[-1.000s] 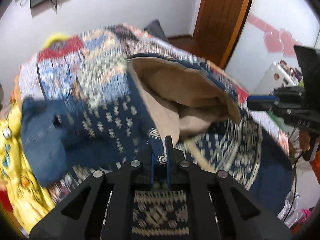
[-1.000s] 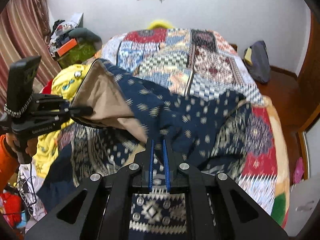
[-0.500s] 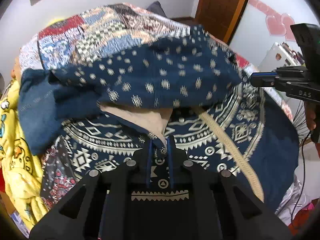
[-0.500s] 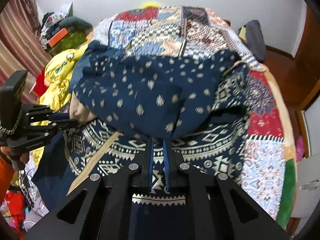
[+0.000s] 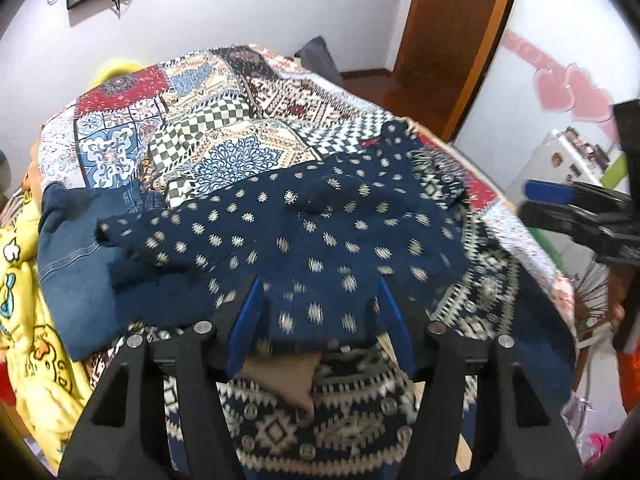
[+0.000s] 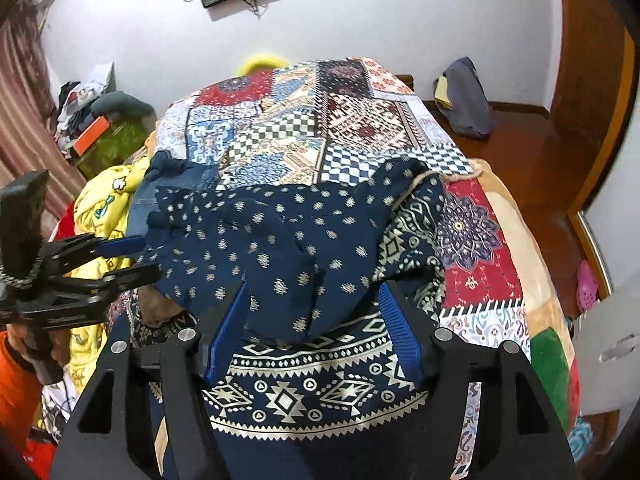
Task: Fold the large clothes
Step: 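Open both tools and release the hood on the jacket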
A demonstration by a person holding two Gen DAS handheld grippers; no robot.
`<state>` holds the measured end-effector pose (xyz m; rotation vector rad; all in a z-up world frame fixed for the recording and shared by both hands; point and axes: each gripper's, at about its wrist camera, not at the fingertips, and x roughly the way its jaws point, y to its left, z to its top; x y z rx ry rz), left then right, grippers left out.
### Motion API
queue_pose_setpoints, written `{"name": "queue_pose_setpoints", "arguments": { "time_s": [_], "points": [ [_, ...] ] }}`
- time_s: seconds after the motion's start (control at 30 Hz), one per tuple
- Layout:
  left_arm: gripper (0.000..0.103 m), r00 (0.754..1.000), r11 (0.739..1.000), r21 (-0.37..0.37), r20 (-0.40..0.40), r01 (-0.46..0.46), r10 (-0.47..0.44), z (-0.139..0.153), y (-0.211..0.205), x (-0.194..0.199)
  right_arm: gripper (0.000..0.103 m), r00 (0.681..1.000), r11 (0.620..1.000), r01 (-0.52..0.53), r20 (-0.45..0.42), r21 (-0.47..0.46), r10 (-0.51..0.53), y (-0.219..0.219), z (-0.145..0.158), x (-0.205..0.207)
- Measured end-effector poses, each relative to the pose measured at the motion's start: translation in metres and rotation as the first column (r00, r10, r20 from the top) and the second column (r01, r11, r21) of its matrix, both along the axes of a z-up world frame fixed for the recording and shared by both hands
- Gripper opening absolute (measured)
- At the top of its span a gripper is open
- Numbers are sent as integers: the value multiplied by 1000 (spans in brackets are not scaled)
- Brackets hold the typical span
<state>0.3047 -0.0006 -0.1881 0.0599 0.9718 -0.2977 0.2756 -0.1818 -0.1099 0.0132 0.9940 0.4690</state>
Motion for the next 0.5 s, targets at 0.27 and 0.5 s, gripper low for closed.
{"name": "queue_pose_setpoints", "arguments": {
  "time_s": [0.27, 0.5],
  "points": [
    [58, 992, 999, -31, -124, -30, 26, -42, -9, 48, 63, 999, 999, 8, -38, -53, -10, -11, -15, -3],
    [58, 981, 996, -59, -174, 73, -82, -64, -29, 11, 63, 999, 999, 14, -50, -32, -16, -11, -16, 6]
  ]
}}
